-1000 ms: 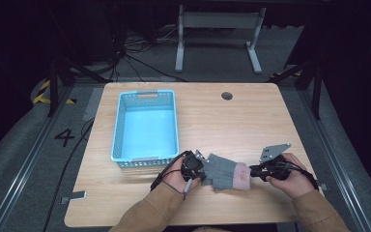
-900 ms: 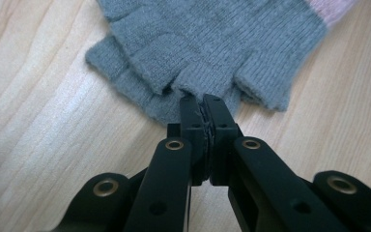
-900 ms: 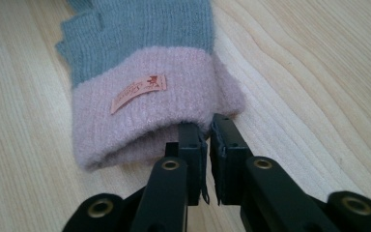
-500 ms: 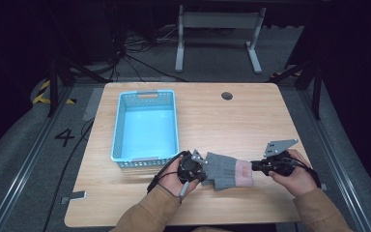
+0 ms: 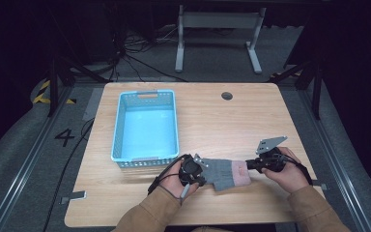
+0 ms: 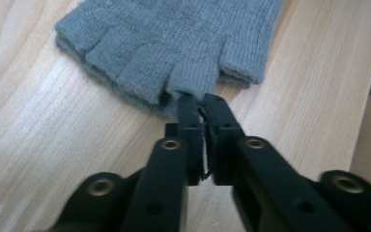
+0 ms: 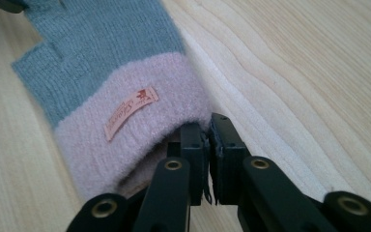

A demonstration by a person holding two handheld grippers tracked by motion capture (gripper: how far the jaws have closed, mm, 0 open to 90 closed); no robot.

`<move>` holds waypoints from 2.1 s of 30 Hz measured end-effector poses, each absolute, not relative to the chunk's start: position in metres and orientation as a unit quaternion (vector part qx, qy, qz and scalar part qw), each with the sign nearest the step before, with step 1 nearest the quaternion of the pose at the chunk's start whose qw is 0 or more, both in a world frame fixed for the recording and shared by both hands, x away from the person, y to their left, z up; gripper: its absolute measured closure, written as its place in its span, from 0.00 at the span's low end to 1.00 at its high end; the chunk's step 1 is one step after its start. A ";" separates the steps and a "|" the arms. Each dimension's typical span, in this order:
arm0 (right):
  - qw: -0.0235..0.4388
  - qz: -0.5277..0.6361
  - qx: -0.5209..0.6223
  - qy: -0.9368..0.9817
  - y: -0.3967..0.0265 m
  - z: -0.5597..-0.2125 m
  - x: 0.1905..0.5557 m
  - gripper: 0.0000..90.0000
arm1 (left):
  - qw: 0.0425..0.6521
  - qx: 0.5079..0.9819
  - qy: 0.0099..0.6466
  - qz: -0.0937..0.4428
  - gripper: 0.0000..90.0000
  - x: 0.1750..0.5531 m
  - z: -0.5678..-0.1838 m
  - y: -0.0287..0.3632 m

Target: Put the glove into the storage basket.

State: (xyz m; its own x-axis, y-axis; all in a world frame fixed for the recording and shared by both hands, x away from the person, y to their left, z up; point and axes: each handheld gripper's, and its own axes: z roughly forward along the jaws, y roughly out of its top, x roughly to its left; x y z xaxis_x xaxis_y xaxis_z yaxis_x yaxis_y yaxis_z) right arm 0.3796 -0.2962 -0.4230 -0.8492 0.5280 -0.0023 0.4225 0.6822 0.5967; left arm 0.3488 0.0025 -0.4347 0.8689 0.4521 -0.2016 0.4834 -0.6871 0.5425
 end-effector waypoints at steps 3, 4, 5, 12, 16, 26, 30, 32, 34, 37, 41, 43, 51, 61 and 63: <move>0.096 0.298 0.262 0.913 -0.299 -0.425 0.380 0.85 | 0.306 0.915 0.262 -0.011 0.77 0.350 -0.436 0.004; 0.101 0.301 0.263 0.911 -0.301 -0.424 0.379 0.83 | 0.310 0.913 0.264 -0.010 0.74 0.350 -0.435 0.004; 0.104 0.303 0.264 0.910 -0.303 -0.423 0.379 0.81 | 0.312 0.913 0.263 -0.008 0.72 0.350 -0.433 0.005; 0.130 0.311 0.290 0.896 -0.327 -0.410 0.373 0.76 | 0.353 0.900 0.255 -0.005 0.50 0.345 -0.413 -0.005; 0.130 0.315 0.321 0.884 -0.342 -0.407 0.374 0.72 | 0.362 0.899 0.248 0.001 0.43 0.350 -0.407 -0.012; 0.125 0.325 0.365 0.863 -0.361 -0.404 0.371 0.70 | 0.361 0.895 0.263 0.019 0.30 0.363 -0.412 -0.033; 0.124 0.329 0.370 0.860 -0.363 -0.403 0.370 0.69 | 0.366 0.889 0.273 0.022 0.31 0.367 -0.415 -0.041; 0.120 0.334 0.369 0.859 -0.363 -0.402 0.370 0.69 | 0.364 0.891 0.270 0.021 0.31 0.369 -0.418 -0.045; 0.110 0.348 0.365 0.856 -0.363 -0.402 0.370 0.69 | 0.359 0.893 0.269 0.018 0.31 0.370 -0.421 -0.048; 0.107 0.352 0.366 0.855 -0.362 -0.400 0.370 0.68 | 0.348 0.901 0.260 0.017 0.30 0.373 -0.427 -0.051; 0.105 0.352 0.366 0.855 -0.362 -0.401 0.370 0.67 | 0.345 0.902 0.260 0.018 0.30 0.376 -0.432 -0.054; 0.106 0.353 0.367 0.854 -0.362 -0.401 0.371 0.67 | 0.345 0.902 0.259 0.017 0.30 0.378 -0.435 -0.057; 0.097 0.369 0.364 0.850 -0.361 -0.400 0.371 0.65 | 0.330 0.910 0.251 0.023 0.29 0.382 -0.443 -0.066; 0.086 0.379 0.361 0.847 -0.358 -0.400 0.370 0.64 | 0.317 0.914 0.251 0.042 0.27 0.381 -0.448 -0.072; 0.084 0.380 0.361 0.848 -0.358 -0.400 0.370 0.64 | 0.313 0.915 0.249 0.052 0.27 0.379 -0.448 -0.073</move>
State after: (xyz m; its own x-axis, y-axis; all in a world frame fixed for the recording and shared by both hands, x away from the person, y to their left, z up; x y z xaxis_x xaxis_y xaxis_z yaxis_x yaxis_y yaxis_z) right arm 0.3703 -0.3582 -0.4003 -0.7252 0.6759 0.1315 0.5481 0.4510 0.7044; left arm 0.3785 -0.0734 -0.4484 0.8704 0.4886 -0.0601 0.4230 -0.6798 0.5991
